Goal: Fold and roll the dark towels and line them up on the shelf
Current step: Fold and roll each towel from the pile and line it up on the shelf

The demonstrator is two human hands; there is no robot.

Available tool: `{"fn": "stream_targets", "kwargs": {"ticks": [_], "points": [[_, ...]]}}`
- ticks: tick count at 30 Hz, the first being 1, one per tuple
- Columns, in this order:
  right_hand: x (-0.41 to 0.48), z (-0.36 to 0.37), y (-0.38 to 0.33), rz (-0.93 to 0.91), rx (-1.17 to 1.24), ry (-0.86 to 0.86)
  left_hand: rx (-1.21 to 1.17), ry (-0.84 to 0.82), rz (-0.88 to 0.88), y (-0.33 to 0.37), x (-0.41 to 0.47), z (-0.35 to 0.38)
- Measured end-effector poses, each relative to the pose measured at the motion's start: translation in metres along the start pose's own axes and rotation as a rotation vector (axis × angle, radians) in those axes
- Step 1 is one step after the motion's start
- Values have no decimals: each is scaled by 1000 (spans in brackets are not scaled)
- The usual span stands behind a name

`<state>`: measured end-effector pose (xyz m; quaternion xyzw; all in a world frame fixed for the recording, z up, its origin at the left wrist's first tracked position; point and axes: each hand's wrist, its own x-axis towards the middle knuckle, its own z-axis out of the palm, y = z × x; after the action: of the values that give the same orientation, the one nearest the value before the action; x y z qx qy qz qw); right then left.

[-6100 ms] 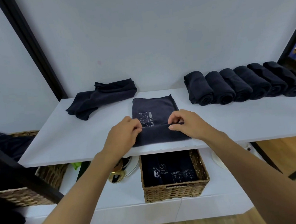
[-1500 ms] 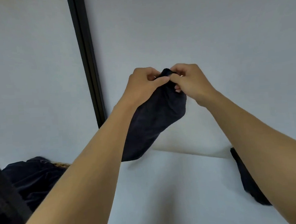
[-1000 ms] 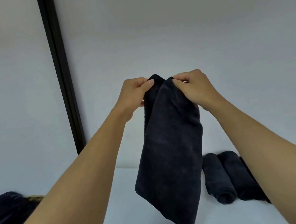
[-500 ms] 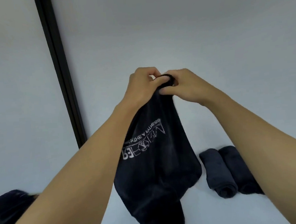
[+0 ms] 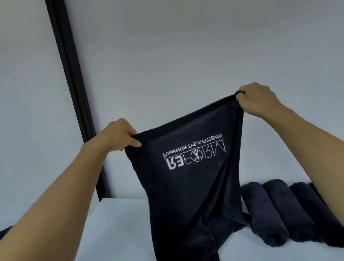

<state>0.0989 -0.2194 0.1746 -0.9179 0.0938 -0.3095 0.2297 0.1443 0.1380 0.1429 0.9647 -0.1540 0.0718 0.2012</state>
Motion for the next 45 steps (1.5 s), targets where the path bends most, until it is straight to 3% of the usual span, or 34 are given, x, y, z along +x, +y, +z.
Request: {"fn": "stream_targets", "kwargs": {"ticks": [2,3,6,8,17,24,31,36,42,45], "points": [[15,1,0,75,-111,31,24,186,-35,6,17,-13],[24,0,-2,123,-31,30,-41,266,-46,10,27,-21],[50,-19,-24,227,641,0,-570,436,-22,26,53,-55],[65,-39,-42,175,941,8,-929,551,43,42,67,-85],[53,-150,-114,-175,1275,180,-1026,843,386,90,5,-200],[-68,-198,-130,-232,1242,269,-1081,872,495,96,-112,-206],[-217,-184,-107,-126,1080,302,-1053,809,428,50,-237,-134],[-287,-146,-74,51,907,200,-938,736,230,7,-291,-72],[-328,-65,-14,277,607,-126,-817,374,-117,-40,-288,28],[-330,-22,12,366,537,-251,-831,272,-240,-54,-268,75]]}}
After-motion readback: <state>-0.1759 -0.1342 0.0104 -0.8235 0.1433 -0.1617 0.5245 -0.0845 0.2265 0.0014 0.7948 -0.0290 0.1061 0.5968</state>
